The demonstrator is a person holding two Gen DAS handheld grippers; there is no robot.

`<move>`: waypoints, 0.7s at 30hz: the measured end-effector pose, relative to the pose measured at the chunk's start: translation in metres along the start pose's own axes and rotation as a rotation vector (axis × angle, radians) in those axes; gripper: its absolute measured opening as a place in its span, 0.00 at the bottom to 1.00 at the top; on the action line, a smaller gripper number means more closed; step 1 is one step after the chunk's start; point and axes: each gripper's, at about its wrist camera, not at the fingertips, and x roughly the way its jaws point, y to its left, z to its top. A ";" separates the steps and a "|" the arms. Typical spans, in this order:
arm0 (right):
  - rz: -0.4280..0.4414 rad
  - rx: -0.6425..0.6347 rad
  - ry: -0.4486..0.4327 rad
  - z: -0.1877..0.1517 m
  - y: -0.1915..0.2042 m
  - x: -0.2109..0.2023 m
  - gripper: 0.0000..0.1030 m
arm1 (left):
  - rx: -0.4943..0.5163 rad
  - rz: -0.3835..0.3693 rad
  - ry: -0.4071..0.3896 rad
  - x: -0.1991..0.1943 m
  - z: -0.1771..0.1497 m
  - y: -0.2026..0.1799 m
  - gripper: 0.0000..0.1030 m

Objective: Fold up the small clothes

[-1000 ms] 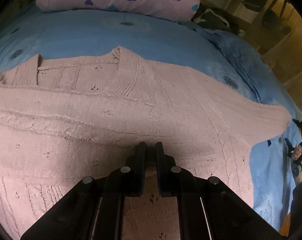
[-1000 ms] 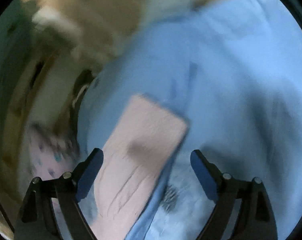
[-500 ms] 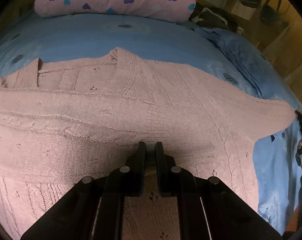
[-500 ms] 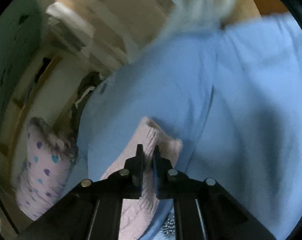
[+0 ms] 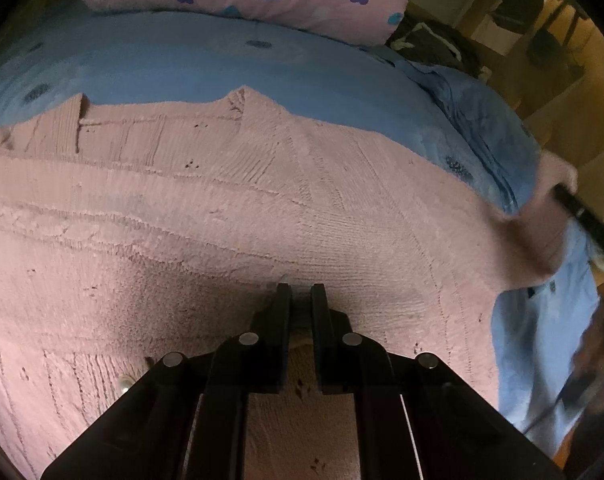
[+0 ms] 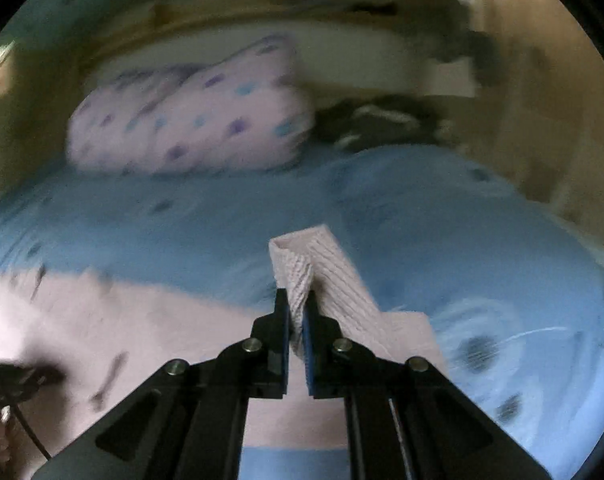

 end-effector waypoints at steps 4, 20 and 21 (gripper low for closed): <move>0.067 -0.001 0.062 -0.024 0.056 0.002 0.06 | -0.041 -0.023 0.012 -0.001 0.001 0.005 0.00; 0.343 0.517 0.258 -0.093 -0.004 -0.054 0.57 | -0.028 -0.085 0.014 -0.019 0.001 -0.001 0.00; 0.325 0.525 0.254 -0.094 -0.014 -0.058 0.57 | -0.002 -0.122 -0.002 -0.022 0.001 -0.007 0.00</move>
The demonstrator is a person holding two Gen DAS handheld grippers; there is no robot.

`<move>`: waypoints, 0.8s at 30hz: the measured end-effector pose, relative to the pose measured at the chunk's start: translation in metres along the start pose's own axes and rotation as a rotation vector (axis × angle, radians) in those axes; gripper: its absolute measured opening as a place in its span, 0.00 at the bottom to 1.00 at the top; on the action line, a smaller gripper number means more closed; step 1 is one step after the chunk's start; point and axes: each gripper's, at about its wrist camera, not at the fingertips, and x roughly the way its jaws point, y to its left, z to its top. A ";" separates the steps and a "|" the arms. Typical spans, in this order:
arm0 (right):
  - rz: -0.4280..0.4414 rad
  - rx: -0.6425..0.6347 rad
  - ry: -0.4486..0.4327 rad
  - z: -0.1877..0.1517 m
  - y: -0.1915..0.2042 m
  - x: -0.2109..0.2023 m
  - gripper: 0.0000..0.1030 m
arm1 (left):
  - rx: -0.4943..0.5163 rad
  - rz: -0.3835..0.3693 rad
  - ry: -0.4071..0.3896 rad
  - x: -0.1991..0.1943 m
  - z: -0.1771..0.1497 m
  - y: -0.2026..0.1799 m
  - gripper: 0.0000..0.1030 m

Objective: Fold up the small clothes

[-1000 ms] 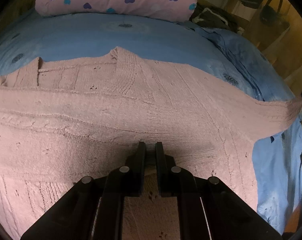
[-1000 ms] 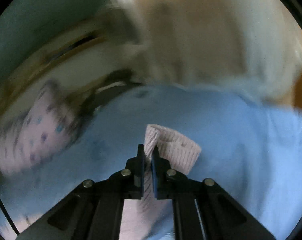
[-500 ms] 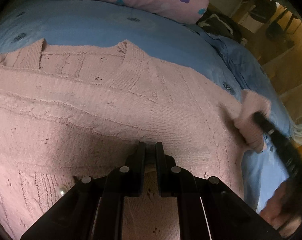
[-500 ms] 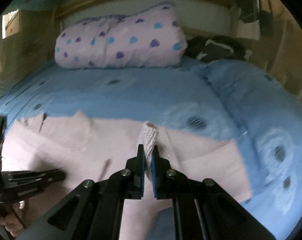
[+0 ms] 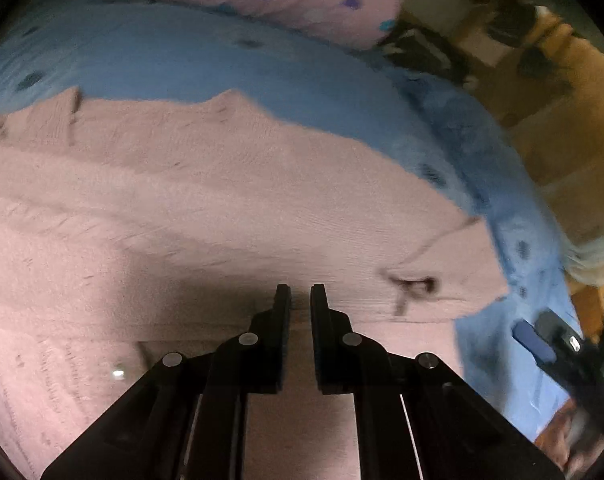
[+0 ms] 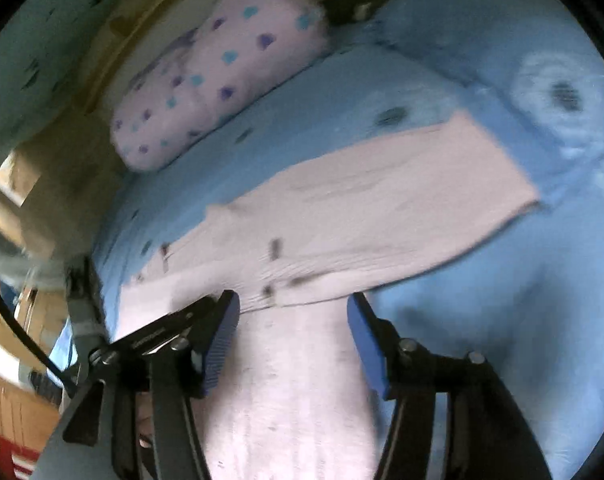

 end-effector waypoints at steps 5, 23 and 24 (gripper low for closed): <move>-0.139 -0.041 -0.019 0.014 -0.019 -0.005 0.58 | 0.039 -0.144 -0.004 0.004 -0.003 -0.025 0.00; -0.149 -0.072 0.008 0.025 0.024 0.052 0.57 | 0.297 -0.153 -0.094 0.021 0.000 -0.060 0.00; -0.148 -0.054 0.007 0.028 0.020 0.052 0.57 | 0.284 -0.170 -0.048 0.030 0.003 -0.059 0.00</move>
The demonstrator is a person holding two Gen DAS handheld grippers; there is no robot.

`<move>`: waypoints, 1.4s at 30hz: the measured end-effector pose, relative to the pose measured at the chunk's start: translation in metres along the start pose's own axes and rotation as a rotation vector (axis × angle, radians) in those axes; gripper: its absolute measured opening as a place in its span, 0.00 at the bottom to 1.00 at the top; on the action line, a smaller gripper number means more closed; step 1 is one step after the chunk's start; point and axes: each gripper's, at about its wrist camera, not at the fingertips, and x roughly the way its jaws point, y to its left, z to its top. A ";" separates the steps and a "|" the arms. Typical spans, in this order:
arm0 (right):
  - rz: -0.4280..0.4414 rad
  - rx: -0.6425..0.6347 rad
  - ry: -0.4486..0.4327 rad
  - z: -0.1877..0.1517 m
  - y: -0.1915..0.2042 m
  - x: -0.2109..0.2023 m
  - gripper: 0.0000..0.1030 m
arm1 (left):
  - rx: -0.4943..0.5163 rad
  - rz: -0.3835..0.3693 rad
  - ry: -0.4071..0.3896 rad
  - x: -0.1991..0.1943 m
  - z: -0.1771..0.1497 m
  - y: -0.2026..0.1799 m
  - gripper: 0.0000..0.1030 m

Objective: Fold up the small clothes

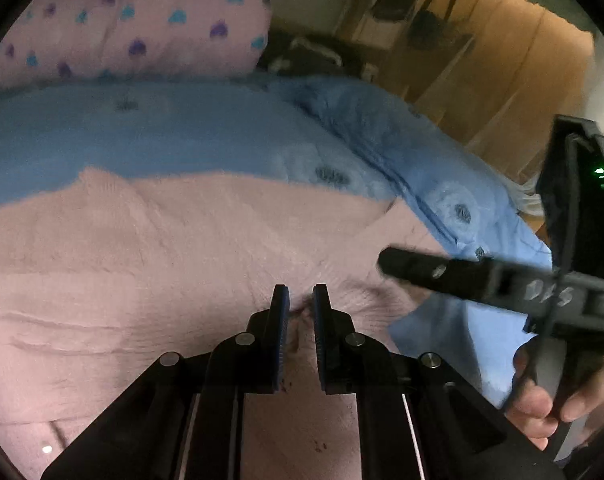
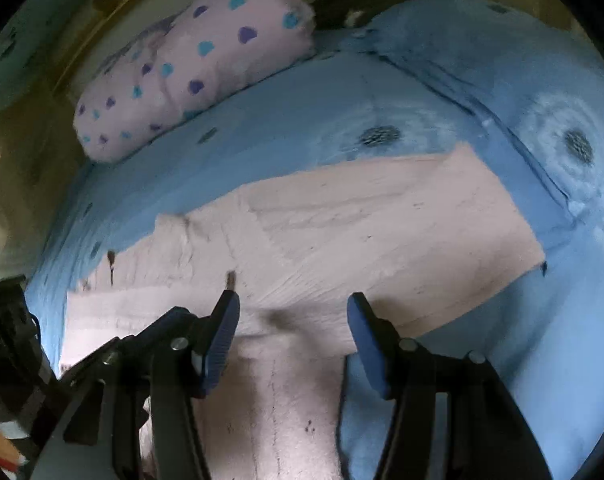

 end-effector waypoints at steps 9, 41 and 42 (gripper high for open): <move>-0.014 0.027 0.018 0.008 -0.009 0.010 0.57 | 0.061 0.003 0.181 0.026 -0.008 -0.007 0.07; -0.013 -0.233 0.273 -0.020 0.028 0.044 0.66 | -0.411 -0.113 0.207 -0.013 -0.049 0.030 0.08; -0.002 -0.202 0.263 -0.017 0.024 0.040 0.66 | -0.439 -0.145 0.208 -0.011 -0.049 0.031 0.14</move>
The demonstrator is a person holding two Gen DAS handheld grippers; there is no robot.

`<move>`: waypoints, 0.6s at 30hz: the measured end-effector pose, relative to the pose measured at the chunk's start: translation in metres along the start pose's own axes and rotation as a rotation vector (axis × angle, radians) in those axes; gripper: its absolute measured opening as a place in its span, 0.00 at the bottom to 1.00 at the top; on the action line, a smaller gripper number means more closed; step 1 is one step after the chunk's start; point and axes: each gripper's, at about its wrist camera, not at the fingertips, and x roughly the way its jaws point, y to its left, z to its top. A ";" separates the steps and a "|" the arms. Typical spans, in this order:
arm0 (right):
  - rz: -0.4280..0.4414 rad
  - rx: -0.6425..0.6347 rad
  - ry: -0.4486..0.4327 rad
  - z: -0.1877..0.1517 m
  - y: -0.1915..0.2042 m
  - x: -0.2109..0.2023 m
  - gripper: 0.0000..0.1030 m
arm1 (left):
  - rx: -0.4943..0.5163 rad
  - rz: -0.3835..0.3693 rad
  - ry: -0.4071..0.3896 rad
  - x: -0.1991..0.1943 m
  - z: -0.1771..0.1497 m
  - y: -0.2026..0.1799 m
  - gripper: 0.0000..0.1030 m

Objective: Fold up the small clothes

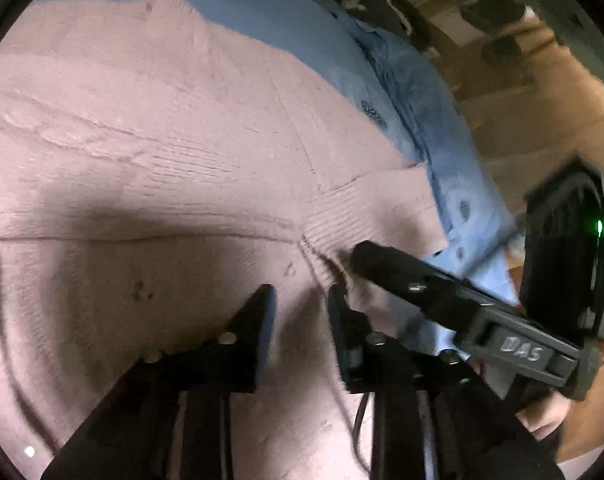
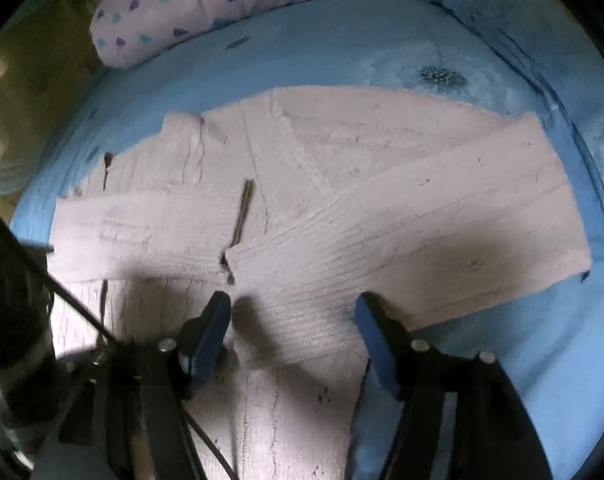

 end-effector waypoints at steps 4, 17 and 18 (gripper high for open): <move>0.004 0.177 -0.203 0.008 -0.033 -0.052 0.66 | -0.103 -0.172 -0.057 0.011 0.009 0.013 0.26; -0.096 0.241 -0.384 -0.004 -0.073 -0.107 0.71 | -0.035 -0.137 -0.067 0.056 0.025 -0.013 0.00; -0.107 0.227 -0.380 -0.003 -0.071 -0.107 0.71 | 0.001 -0.118 -0.067 0.051 0.023 -0.019 0.00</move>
